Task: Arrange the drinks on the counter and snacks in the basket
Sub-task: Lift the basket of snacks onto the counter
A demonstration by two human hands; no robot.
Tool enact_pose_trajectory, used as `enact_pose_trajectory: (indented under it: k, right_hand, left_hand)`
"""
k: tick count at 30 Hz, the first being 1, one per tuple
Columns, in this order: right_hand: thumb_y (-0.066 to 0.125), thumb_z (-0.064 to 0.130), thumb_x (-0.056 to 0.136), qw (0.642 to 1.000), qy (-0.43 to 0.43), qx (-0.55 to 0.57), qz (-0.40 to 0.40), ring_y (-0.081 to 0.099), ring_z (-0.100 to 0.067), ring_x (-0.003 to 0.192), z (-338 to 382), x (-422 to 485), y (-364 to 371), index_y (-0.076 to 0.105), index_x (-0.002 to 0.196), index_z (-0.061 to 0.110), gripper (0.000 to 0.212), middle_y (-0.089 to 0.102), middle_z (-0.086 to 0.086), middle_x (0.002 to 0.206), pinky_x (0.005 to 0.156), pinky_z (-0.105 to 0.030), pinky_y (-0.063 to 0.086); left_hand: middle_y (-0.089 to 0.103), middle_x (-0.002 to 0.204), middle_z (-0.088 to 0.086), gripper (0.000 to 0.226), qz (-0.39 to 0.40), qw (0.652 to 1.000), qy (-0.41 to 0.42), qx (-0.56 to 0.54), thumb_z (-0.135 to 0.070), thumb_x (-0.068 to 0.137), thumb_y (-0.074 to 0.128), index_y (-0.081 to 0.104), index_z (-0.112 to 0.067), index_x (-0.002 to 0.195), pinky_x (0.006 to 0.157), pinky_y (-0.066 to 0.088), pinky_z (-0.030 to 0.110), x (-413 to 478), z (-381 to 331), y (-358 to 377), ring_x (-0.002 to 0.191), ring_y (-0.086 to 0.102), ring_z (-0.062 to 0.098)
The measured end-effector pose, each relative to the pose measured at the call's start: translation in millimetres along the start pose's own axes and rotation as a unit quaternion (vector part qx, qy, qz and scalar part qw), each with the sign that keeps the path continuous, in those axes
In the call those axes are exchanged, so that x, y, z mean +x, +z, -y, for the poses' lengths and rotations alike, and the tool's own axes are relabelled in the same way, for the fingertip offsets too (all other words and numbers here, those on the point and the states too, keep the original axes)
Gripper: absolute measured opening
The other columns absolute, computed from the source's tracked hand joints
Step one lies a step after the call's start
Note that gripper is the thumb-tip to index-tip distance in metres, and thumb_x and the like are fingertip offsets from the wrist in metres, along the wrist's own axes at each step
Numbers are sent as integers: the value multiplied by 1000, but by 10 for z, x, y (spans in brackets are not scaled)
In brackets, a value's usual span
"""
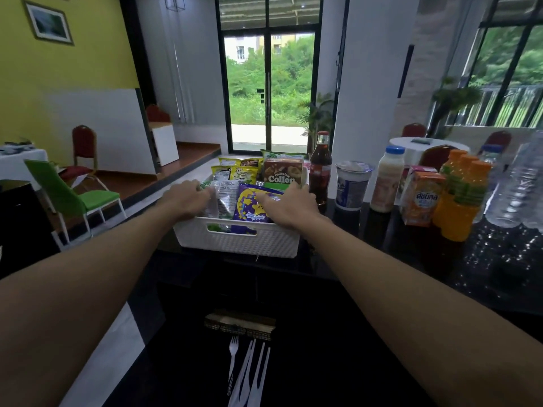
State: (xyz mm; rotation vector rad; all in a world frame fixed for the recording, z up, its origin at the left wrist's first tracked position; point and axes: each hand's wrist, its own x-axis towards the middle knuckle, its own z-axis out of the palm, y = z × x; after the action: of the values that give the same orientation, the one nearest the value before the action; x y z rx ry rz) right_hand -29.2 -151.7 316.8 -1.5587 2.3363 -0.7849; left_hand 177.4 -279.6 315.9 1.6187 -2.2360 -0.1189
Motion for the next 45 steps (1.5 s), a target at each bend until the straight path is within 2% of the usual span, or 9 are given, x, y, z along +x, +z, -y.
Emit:
enact_pose_trajectory:
  k: [6,11,18,21,25,31,34,37,45]
  right_hand:
    - [46,91,74,999,-32,-4,32,5,-42,152,-32,-13,-50,15,157,-2,128,5,-24,165,122,-55,16]
    - [51,96,61,999,-14,23,36,23,-42,148,-11,56,-5,28,152,-4,137,19,-24,162,117,-55,30]
    - [55,93,64,999,-19,0,27,7,-38,153,60,183,132,61,111,-2,106,26,-24,161,119,-52,27]
    - [55,92,66,999,-24,-8,21,10,-39,152,108,204,163,62,102,3,96,30,-24,159,117,-52,29]
    - [54,93,65,999,-27,-9,26,17,-40,151,139,184,186,61,115,-4,109,19,-24,163,116,-53,31]
    - [49,93,70,999,-29,-3,25,37,-37,143,125,196,198,34,67,15,79,28,-22,160,101,-44,43]
    - [48,92,71,999,-29,-8,21,38,-36,143,124,201,209,35,70,15,78,19,-21,164,110,-51,40]
    - [50,91,72,999,-27,4,16,32,-36,146,115,215,218,58,98,4,91,21,-20,163,108,-47,42]
    - [53,88,73,999,-14,29,6,20,-34,151,112,198,221,59,112,-1,97,27,-20,161,109,-47,42]
  left_hand:
    - [61,128,22,55,-6,1000,6,-7,-56,102,34,62,-10,113,86,43,39,15,5,18,114,56,39]
    - [67,117,20,56,-148,986,-62,-52,-56,98,39,72,-12,109,79,41,40,-89,1,-6,105,60,41]
    - [64,127,18,57,-76,993,-49,-73,-60,96,45,70,-14,118,87,42,41,-72,97,-27,112,57,38]
    - [63,125,16,52,-38,998,-33,-48,-59,94,48,64,-15,116,79,36,35,-29,155,2,101,52,31]
    - [59,136,15,60,-21,999,-26,-26,-60,95,46,57,-15,132,82,36,36,22,225,9,120,53,37]
    - [49,148,15,67,-11,1000,-26,-9,-62,97,41,45,-17,146,97,40,43,33,252,33,130,48,39]
    - [50,147,15,64,-9,1000,-23,-6,-62,96,40,47,-20,143,92,40,41,35,267,38,127,50,38]
    - [52,146,13,61,-3,1000,-24,-5,-62,96,38,48,-22,141,91,40,41,42,275,38,126,51,37]
    - [54,143,12,57,-8,1000,-29,-4,-63,98,37,52,-24,136,88,40,40,47,269,50,123,53,37]
